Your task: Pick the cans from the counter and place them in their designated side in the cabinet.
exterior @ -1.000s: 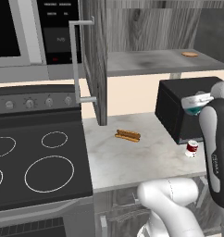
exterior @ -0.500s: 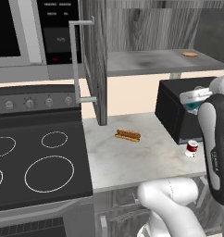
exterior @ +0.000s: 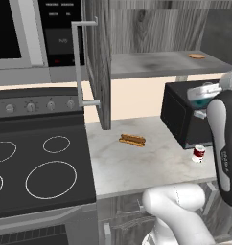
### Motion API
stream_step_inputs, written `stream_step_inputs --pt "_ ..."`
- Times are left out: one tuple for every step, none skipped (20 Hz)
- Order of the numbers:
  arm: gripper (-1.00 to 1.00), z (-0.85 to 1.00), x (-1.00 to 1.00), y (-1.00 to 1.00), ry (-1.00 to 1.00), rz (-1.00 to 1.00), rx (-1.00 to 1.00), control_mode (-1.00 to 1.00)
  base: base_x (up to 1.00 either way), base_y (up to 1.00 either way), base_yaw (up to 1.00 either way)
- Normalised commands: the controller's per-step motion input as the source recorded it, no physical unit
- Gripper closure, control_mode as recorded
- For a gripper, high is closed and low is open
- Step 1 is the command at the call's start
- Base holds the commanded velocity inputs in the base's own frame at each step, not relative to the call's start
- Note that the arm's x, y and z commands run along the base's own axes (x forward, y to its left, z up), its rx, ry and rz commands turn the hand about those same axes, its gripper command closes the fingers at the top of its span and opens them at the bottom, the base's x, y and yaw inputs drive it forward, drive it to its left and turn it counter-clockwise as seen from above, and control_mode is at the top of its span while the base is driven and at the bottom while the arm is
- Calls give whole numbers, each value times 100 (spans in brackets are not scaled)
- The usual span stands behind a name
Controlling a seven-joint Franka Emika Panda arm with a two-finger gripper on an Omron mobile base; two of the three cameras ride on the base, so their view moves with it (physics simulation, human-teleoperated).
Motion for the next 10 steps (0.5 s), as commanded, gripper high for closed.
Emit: stream_step_inputs --pt "100 19 0 3 -1 0 0 -100 0 0 0" --pt "100 19 0 3 -1 0 0 -100 0 0 0" --pt "100 18 0 2 -1 0 0 -100 0 0 0" --pt "100 18 0 0 -2 0 0 -100 0 0 0" --pt "100 17 0 1 -2 0 0 -100 0 0 0" --pt "100 16 0 1 -2 0 0 -100 0 0 0" --pt "100 15 0 2 -2 0 0 -100 0 0 0" --pt "100 15 0 4 -2 0 0 -100 0 0 0" --pt "100 13 0 5 -1 0 0 -100 0 0 0" --pt "100 12 0 6 0 0 0 -100 0 0 0"
